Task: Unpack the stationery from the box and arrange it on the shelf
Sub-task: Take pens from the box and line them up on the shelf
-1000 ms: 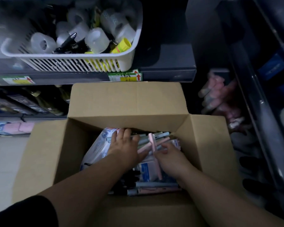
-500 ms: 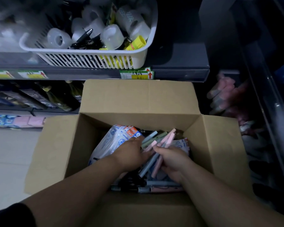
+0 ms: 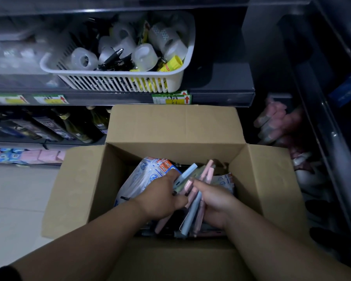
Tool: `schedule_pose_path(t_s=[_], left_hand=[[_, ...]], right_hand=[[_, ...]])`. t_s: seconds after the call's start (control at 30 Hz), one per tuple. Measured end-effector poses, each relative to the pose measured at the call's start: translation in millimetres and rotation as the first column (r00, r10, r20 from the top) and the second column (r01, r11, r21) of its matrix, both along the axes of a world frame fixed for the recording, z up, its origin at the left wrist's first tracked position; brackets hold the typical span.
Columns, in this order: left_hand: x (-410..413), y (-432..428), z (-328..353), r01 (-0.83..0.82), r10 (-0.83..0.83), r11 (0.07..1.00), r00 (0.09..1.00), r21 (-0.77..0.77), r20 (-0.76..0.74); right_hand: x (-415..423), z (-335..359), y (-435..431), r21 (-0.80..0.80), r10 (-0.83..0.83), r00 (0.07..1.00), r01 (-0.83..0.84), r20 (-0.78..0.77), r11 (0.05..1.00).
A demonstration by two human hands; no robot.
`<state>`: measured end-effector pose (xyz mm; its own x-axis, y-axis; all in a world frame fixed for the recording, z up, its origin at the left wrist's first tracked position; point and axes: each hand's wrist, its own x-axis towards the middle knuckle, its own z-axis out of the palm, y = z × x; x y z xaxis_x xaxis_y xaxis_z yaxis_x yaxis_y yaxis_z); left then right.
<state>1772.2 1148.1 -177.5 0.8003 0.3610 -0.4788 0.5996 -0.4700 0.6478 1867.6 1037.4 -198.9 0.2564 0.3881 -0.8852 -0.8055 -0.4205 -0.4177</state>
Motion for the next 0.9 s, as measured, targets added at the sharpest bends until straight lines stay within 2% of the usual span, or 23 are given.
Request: schedule_pose_path(t_s=[0.2, 0.33, 0.4, 0.47, 0.53, 0.63, 0.7, 0.77, 0.9], left_hand=[[-8, -3, 2, 0.015, -0.015, 1.0, 1.0, 0.003, 0.007], [-17, -6, 1, 0.065, -0.064, 0.998, 0.998, 0.013, -0.024], [-19, -8, 3, 0.057, -0.055, 0.995, 0.998, 0.084, -0.034], [-17, -8, 2, -0.018, 0.019, 0.978, 1.0, 0.21, -0.004], [-6, -7, -1, -0.107, 0.103, 0.951, 0.994, 0.291, 0.029], [17, -6, -16, -0.112, 0.094, 0.938, 0.993, 0.327, 0.072], [28, -7, -31, -0.061, 0.056, 0.933, 0.998, 0.356, 0.025], [33, -8, -43, 0.026, 0.013, 0.918, 0.995, 0.396, -0.095], [37, -10, -46, 0.168, -0.061, 0.909, 0.959, 0.382, -0.276]], right_hand=[[-1, 2, 0, -0.074, 0.022, 0.991, -0.012, 0.13, 0.997], [7, -2, -7, -0.222, 0.111, 0.965, -0.057, 0.238, 0.973], [15, 6, -14, -0.304, 0.198, 0.945, -0.114, 0.261, 0.946], [22, 6, -21, -0.341, 0.254, 0.927, -0.152, 0.277, 0.928], [22, 6, -24, -0.321, 0.262, 0.916, -0.161, 0.303, 0.933], [20, 7, -25, -0.261, 0.241, 0.926, -0.166, 0.292, 0.951], [20, 9, -26, -0.229, 0.21, 0.941, -0.15, 0.267, 0.962], [20, 6, -27, -0.213, 0.186, 0.949, -0.132, 0.257, 0.968], [21, 1, -30, -0.201, 0.165, 0.955, -0.116, 0.247, 0.973]])
